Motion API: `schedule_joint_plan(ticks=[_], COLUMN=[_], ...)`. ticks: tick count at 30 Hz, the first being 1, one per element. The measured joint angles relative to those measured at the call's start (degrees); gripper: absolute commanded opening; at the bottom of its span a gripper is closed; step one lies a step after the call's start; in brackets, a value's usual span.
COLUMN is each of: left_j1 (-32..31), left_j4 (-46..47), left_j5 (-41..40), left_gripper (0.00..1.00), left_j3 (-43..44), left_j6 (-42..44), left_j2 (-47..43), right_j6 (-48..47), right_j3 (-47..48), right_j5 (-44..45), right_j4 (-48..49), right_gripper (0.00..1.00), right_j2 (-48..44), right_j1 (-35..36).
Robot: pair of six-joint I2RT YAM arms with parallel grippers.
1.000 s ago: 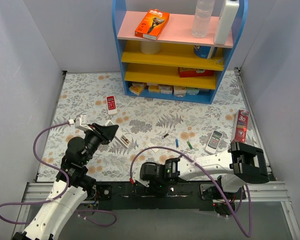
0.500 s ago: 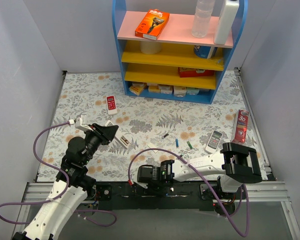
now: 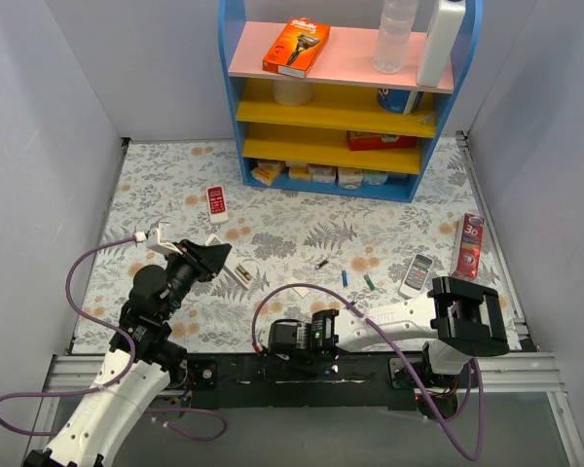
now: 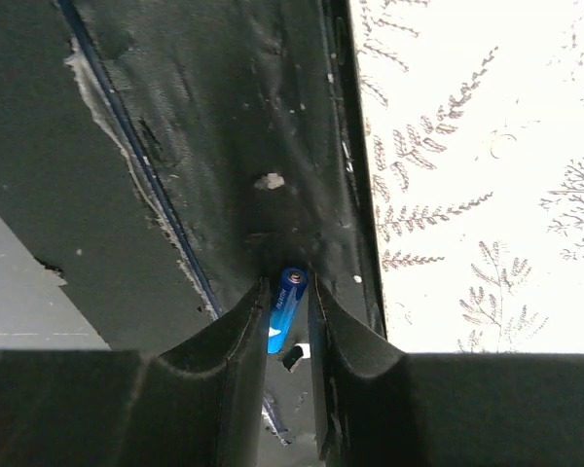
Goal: Load the batteries into the remote control
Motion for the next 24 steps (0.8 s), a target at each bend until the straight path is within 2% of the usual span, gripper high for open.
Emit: schedule_joint_plan(ticks=[6, 9, 10, 16, 24], left_j1=[0.0, 0.0, 0.0, 0.0, 0.0], left_j4=[0.0, 0.2, 0.3, 2.1, 8.7], left_j5=[0.2, 0.4, 0.4, 1.2, 4.3], left_gripper=[0.00, 0.00, 0.00, 0.00, 0.00], left_j3=[0.0, 0.0, 0.0, -0.1, -4.5], left_j6=[-0.2, -0.2, -0.2, -0.9, -4.3], left_j2=[0.3, 0.4, 0.4, 0.7, 1.2], right_j6=[0.0, 0.0, -0.1, -0.3, 0.0], right_j3=[0.1, 0.3, 0.4, 1.0, 3.4], right_j5=[1.0, 0.9, 0.8, 1.1, 4.1], right_j4=[-0.8, -1.0, -1.0, -1.9, -2.8], right_gripper=[0.29, 0.18, 0.10, 0.01, 0.01], right_j2=[0.5, 0.8, 1.0, 1.2, -0.5], right_j1=[-0.2, -0.2, -0.2, -0.3, -1.0])
